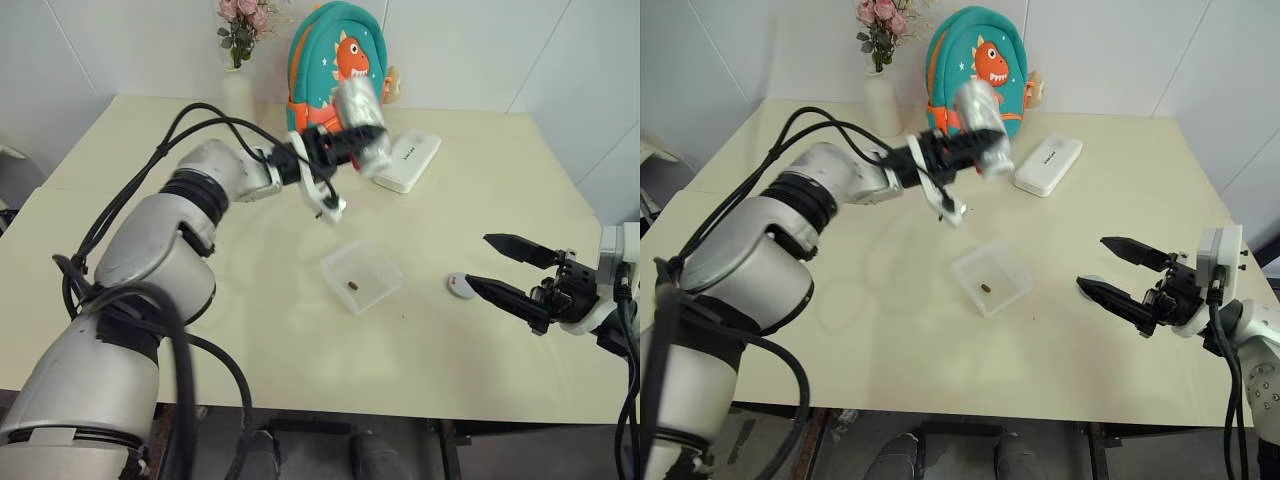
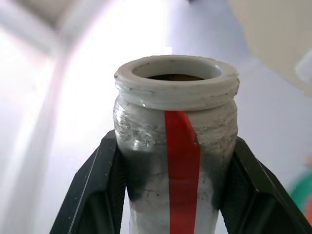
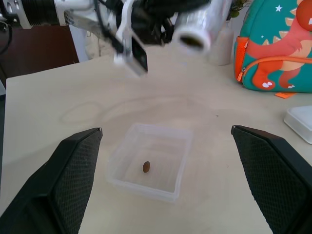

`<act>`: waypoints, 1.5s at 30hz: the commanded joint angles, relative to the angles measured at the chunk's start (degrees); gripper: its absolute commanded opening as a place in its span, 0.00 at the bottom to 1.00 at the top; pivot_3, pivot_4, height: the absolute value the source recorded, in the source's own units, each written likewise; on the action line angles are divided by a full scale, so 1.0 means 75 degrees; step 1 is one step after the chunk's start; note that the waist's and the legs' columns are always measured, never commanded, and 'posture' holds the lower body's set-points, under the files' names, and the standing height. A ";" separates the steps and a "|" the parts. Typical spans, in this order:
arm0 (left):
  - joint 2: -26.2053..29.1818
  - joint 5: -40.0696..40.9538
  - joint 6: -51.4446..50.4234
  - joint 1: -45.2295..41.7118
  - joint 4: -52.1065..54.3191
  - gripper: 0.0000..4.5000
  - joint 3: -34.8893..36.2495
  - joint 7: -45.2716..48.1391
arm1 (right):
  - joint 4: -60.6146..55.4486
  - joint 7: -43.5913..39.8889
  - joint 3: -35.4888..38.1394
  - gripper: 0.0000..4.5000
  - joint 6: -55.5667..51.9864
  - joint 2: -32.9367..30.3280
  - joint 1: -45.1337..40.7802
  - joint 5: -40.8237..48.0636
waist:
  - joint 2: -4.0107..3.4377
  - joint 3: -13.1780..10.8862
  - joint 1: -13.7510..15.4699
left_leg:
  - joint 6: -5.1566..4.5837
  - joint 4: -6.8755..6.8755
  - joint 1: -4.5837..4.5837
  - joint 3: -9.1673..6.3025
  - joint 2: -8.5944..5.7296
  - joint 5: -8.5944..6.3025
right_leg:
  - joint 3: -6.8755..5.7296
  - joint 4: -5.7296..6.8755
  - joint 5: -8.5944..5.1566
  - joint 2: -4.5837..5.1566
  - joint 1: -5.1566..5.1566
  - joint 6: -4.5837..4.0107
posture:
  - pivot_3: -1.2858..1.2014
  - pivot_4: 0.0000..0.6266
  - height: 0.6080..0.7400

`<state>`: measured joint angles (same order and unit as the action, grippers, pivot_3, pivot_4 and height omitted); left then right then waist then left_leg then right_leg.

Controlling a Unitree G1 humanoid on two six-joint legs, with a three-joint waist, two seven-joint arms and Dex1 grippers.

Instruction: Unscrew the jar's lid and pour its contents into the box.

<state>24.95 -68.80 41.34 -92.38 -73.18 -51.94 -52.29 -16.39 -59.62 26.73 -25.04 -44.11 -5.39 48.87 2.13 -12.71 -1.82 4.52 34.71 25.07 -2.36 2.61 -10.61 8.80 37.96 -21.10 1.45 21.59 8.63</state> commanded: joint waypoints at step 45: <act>-0.0105 1.1075 -0.4651 0.5915 0.3721 0.99 0.7856 1.4439 | 0.2253 -0.2100 -0.1008 1.00 0.0088 -0.0643 -0.2600 -0.0717 | -0.0029 0.0017 -0.0190 | -0.0019 0.0037 -0.0116 -0.0011 0.0010 0.0016 | -0.0004 -0.0001 0.0030 0.0001 -0.0128 -0.0003 | 0.52 0.24 1.00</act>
<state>23.08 14.26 5.38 -47.09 -47.64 6.98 54.89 1.17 -75.45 18.37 -24.94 -48.47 -23.83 43.44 1.92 -12.59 -3.25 4.38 34.98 24.19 -2.44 2.68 -10.50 8.77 37.95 -20.87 1.46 20.63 8.62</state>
